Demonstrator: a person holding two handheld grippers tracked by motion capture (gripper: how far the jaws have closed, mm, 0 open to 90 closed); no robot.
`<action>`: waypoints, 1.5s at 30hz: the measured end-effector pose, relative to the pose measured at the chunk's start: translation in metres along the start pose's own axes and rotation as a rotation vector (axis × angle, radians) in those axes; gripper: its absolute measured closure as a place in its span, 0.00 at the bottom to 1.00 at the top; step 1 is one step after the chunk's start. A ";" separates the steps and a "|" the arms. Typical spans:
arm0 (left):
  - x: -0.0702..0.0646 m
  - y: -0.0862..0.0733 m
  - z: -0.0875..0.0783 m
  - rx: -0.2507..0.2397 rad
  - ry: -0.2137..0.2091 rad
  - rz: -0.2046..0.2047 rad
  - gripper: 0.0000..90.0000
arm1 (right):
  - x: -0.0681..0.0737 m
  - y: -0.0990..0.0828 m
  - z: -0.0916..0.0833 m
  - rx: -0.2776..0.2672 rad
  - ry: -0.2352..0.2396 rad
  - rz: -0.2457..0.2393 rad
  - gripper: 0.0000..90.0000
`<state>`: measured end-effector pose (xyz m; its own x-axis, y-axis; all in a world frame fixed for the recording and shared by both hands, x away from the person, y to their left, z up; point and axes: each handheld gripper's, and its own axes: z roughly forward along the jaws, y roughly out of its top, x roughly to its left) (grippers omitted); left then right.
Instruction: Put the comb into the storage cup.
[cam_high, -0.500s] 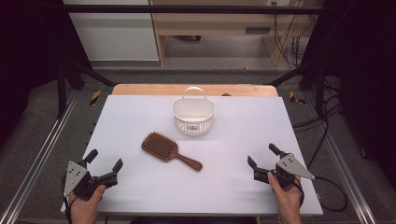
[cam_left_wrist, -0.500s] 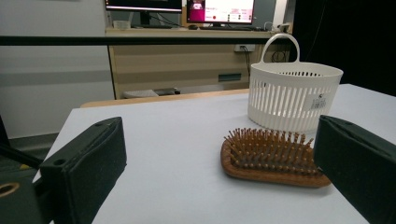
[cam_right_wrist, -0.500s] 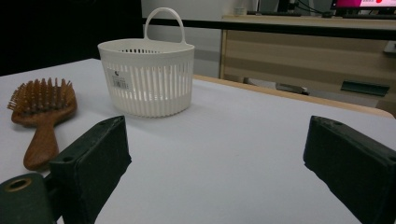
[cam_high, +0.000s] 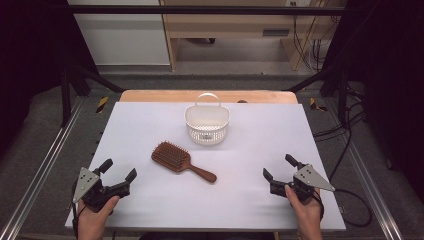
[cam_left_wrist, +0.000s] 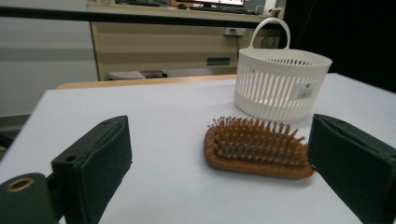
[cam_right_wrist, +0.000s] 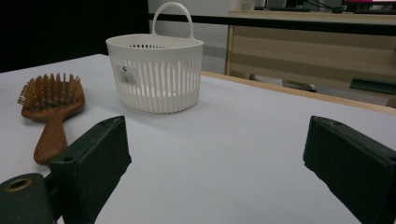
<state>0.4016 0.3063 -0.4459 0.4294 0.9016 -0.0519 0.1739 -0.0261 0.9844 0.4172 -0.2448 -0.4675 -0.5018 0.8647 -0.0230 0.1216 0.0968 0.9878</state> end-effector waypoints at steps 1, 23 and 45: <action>0.001 0.004 0.002 0.009 -0.001 0.015 0.09 | 0.001 0.000 0.000 0.006 -0.001 -0.012 0.08; 0.031 0.019 0.104 0.336 -0.077 0.092 0.99 | 0.008 -0.002 0.005 0.023 0.021 -0.022 0.07; 0.029 0.004 0.159 0.542 -0.086 0.122 1.00 | 0.026 -0.001 0.013 0.049 0.090 -0.082 0.07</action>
<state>0.5559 0.2635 -0.4700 0.5416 0.8404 0.0214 0.5392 -0.3668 0.7581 0.4155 -0.2161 -0.4710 -0.5865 0.8052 -0.0878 0.1171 0.1915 0.9745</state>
